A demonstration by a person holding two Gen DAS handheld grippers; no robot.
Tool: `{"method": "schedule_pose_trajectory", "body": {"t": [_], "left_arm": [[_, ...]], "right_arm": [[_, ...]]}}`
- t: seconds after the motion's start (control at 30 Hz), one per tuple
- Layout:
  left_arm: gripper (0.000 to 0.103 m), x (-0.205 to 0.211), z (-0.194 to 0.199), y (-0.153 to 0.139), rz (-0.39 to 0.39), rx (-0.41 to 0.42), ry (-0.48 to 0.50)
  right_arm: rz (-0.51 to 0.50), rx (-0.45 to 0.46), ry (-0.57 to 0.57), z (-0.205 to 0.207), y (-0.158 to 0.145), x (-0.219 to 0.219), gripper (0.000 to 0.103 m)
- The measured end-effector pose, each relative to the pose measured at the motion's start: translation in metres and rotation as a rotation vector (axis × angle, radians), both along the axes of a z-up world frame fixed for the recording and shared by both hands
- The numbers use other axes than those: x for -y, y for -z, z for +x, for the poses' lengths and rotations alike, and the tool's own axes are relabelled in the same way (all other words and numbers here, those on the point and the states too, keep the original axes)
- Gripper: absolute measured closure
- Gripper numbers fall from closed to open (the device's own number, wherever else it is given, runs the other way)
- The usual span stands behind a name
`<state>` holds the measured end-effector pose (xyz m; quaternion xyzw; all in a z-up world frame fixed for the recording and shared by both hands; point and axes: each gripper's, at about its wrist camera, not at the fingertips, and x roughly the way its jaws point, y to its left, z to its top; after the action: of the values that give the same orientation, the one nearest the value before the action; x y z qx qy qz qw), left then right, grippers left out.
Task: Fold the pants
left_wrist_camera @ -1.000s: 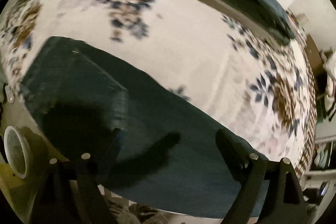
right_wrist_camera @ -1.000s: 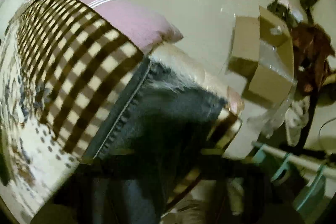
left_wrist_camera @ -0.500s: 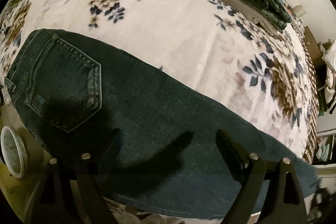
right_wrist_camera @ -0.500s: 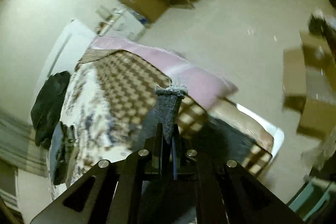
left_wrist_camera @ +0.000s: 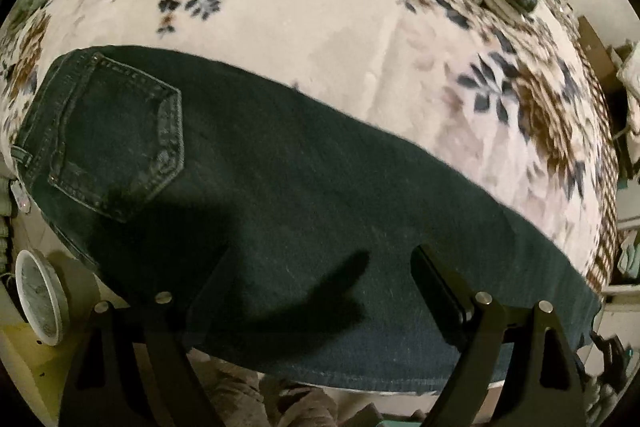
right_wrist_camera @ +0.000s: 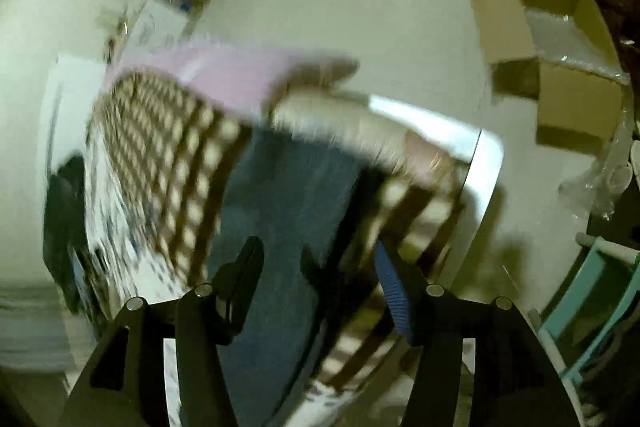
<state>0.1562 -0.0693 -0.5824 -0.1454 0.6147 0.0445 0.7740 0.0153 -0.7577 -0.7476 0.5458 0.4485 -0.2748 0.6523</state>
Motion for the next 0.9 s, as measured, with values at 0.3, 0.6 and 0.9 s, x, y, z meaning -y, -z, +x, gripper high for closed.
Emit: {"method": "schedule_pose_trajectory", "body": {"t": [0.3,0.6,0.9], "left_arm": [[0.009,-0.003,0.001,0.044,0.017,-0.097,0.006],[0.0,-0.014,0.002,0.035,-0.054,-0.108,-0.032],[0.0,-0.076,-0.015,-0.013,-0.05,-0.11,-0.211]], "right_arm": [[-0.018,0.03,-0.016,0.016,0.008,-0.021,0.056],[-0.063,-0.088,-0.07,0.026,0.006,-0.018,0.091],[-0.146,-0.263,-0.348,0.071,-0.081,-0.09,0.058]]}}
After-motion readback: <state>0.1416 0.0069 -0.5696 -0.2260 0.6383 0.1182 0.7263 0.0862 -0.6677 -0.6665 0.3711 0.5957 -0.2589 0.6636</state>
